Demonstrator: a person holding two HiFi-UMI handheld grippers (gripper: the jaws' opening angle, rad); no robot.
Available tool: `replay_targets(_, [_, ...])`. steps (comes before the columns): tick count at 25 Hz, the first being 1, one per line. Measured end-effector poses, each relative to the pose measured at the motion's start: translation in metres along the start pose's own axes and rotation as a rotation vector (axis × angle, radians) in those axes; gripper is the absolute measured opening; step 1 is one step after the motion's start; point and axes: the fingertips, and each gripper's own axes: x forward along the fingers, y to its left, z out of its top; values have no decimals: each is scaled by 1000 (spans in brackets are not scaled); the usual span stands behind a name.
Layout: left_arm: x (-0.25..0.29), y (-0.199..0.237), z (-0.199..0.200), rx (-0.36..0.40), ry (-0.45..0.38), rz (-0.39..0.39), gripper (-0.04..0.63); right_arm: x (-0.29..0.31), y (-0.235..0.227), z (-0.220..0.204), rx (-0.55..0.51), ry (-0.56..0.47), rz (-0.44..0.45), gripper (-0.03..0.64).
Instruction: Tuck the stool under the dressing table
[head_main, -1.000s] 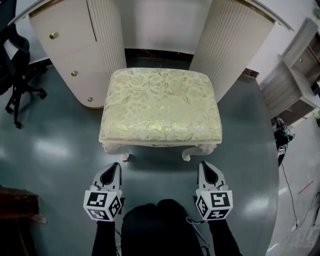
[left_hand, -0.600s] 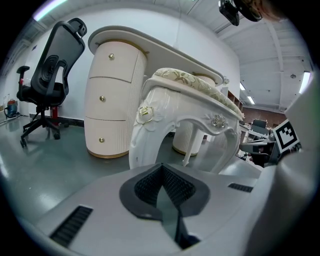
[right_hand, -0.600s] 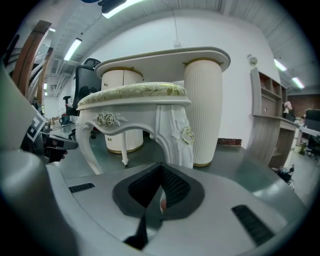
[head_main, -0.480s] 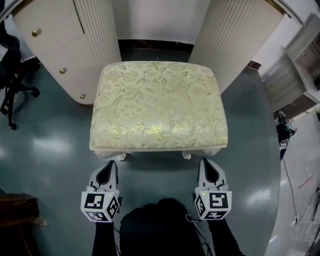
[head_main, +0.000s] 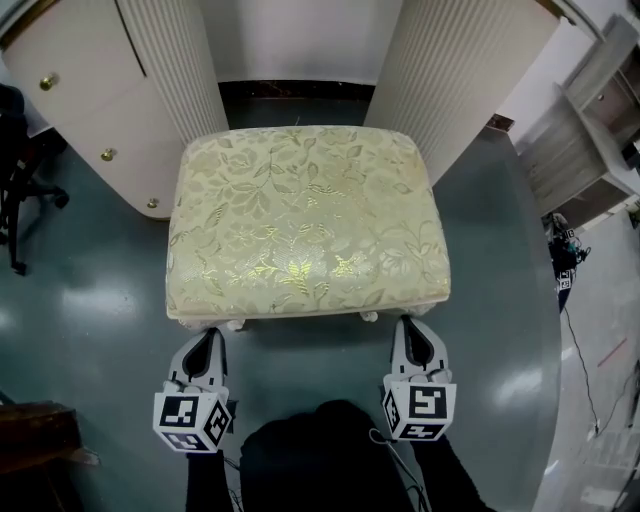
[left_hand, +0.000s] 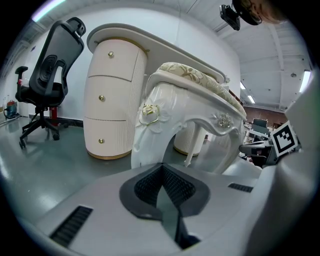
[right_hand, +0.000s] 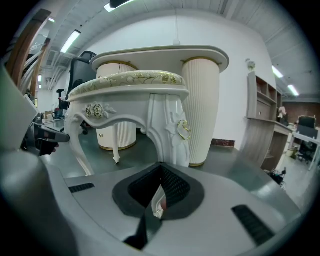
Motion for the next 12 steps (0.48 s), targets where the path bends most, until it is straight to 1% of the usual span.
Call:
replay_targets(5, [1,1,-1,-3,-3,-12,8,3,0,-2,-17,-19,-17,3])
replay_targets(8, [2,2,-2,0,-14,-7,8,5,1,-2,-18,-31,-21,3])
replay_targets(12, [4,2,-2,-16,-32,5,8,6,1,-4,-15,-45,-25,3])
